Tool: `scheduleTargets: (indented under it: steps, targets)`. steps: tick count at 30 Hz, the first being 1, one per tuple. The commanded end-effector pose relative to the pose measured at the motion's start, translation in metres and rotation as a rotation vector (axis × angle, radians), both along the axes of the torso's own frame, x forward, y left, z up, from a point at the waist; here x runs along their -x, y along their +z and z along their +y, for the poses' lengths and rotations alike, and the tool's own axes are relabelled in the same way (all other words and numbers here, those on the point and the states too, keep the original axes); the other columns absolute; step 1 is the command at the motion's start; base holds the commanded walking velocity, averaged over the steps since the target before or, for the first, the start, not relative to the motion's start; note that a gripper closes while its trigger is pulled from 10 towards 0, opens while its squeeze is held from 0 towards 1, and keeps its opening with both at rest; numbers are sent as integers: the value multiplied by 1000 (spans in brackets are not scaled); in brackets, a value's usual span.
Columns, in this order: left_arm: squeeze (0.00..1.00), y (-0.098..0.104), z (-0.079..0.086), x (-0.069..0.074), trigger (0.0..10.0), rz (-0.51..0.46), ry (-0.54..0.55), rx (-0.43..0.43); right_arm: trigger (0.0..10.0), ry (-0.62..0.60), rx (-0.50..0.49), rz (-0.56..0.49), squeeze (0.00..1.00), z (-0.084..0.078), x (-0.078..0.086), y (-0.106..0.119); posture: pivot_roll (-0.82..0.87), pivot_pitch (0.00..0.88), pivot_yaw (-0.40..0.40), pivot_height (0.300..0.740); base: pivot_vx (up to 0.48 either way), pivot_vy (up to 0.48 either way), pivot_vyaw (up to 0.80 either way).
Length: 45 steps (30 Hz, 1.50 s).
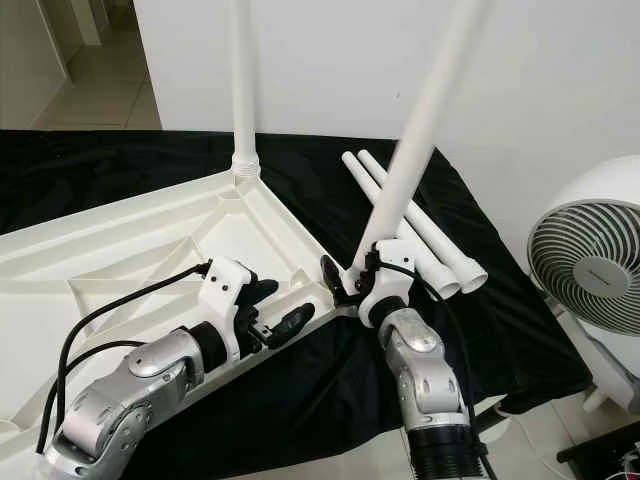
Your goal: Building children table
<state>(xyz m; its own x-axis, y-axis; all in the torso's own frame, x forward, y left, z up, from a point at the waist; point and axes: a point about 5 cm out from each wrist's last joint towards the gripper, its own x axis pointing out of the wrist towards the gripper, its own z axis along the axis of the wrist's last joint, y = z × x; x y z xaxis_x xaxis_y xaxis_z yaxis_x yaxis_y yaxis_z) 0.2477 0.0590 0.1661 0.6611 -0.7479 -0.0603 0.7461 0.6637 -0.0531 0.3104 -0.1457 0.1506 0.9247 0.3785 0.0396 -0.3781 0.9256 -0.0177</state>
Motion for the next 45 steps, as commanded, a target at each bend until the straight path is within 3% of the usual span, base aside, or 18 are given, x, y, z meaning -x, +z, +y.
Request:
scheduleTargets:
  steps: [1, 3, 5, 9, 18, 19, 21, 22, 31, 40, 45]
  targets:
    - [0, -10, -1, 3, 10000, -1, -17, -25, 10000, 51, 49, -13, 0, -6, -2, -3, 28, 69, -47, 740, 0, 0, 0]
    - [0, -10, -1, 3, 10000, -1, -17, -25, 10000, 51, 49, -13, 0, -6, -2, -3, 28, 69, -47, 740, 0, 0, 0]
    - [0, -13, -3, 3, 10000, -48, -36, -39, 10000, 155, 95, -34, 0, -15, -3, -3, 24, 61, -41, 740, 0, 0, 0]
    - [0, -13, -5, 2, 10000, -54, -62, -27, 10000, 233, 120, -29, 0, -25, -6, -4, 29, 53, -35, 740, 0, 0, 0]
    - [0, -10, -7, 1, 10000, -58, -103, -10, 9647, 305, 176, -32, 0, -30, -18, -9, 32, 49, -30, 740, 0, 0, 0]
    - [0, -10, -7, 1, 10000, -59, -107, -10, 2627, 316, 171, -28, 0, -30, -19, -10, 34, 47, -30, 740, 0, 0, 0]
    - [0, -10, -7, 1, 10000, -61, -108, -9, 2627, 324, 166, -25, 0, -30, -19, -10, 34, 47, -30, 740, 0, 0, 0]
    - [0, -9, -7, 1, 10000, -64, -110, -8, 0, 328, 156, -17, 0, -30, -20, -12, 37, 45, -34, 740, 0, 0, 0]
    - [0, -8, -6, 0, 10000, -67, -102, 2, 0, 280, 107, 44, 0, -33, -18, -25, 37, 37, -42, 740, 0, 0, 0]
    - [0, -8, -5, -3, 10000, -64, -93, 13, 0, 66, 80, 43, 0, -32, -9, -35, 28, 29, -52, 740, 0, 0, 0]
    - [0, -6, -3, -3, 10000, -48, -97, 47, 0, -115, 54, 69, 0, -25, -1, -42, 17, 23, -46, 740, 0, 0, 0]
